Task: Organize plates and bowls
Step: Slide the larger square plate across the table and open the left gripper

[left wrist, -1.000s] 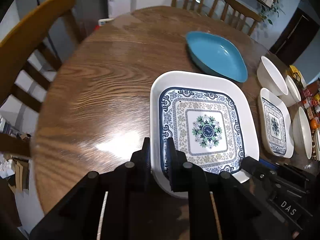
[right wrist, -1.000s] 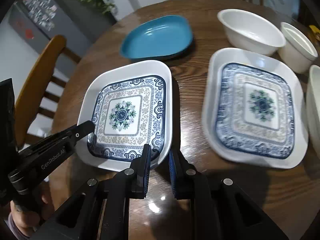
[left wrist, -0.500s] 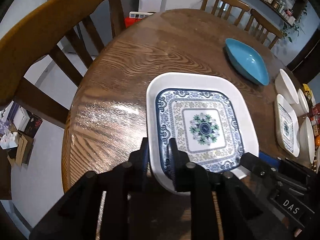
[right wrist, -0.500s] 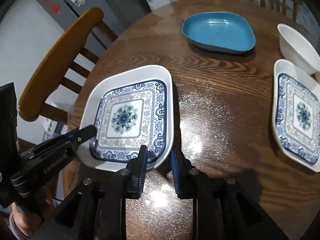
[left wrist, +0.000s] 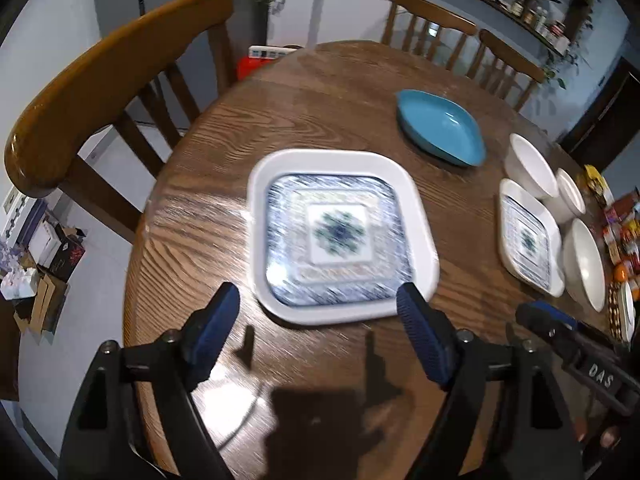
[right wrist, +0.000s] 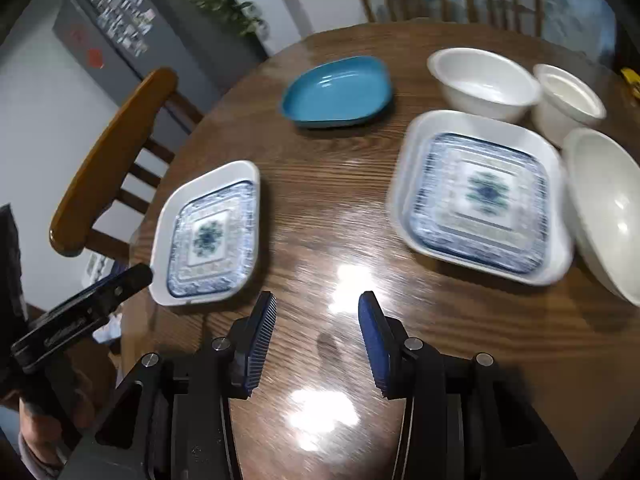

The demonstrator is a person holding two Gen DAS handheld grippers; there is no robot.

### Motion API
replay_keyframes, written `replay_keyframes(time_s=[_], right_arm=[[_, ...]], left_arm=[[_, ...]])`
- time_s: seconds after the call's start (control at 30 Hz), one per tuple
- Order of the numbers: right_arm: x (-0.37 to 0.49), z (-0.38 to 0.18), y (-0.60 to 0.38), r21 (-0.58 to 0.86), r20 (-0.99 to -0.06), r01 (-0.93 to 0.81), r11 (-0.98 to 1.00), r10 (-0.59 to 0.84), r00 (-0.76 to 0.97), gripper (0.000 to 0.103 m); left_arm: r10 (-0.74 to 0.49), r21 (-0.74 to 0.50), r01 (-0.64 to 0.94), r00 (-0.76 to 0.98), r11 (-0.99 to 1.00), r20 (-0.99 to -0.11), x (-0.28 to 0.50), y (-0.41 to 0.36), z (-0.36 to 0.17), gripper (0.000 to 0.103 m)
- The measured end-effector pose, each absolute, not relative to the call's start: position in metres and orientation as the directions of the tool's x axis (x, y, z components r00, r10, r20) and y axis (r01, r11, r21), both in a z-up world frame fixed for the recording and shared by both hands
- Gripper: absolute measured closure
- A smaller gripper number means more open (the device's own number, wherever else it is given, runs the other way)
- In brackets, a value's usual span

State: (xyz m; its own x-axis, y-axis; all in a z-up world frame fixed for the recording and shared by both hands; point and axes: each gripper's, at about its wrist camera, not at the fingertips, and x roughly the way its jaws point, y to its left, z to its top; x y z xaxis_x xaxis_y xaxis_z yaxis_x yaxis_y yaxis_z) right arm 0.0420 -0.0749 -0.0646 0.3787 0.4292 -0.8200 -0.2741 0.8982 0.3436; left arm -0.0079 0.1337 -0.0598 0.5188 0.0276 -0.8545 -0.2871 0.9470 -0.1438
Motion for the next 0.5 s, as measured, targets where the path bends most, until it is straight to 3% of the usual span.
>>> replay_keyframes(time_s=[0.13,0.27,0.5], right_arm=[[0.032,-0.06,-0.106,0.353,-0.814,-0.231,0.907,0.42,0.401,0.058],[0.024,-0.057,-0.127,0.349,-0.811,-0.197,0.916,0.401,0.426,0.047],[0.017,-0.059,-0.162,0.358,-0.81,-0.141,0.923,0.382,0.445,0.046]], left_arm=[[0.0,-0.145,-0.238,0.522,0.96,-0.853,-0.012,0.103,-0.053,0.019],[-0.029,-0.139,-0.172,0.522,0.975,-0.852,-0.014,0.071,-0.051,0.017],[-0.05,-0.116,-0.098,0.515,0.988,-0.856,-0.01,0.028,-0.052,0.008]])
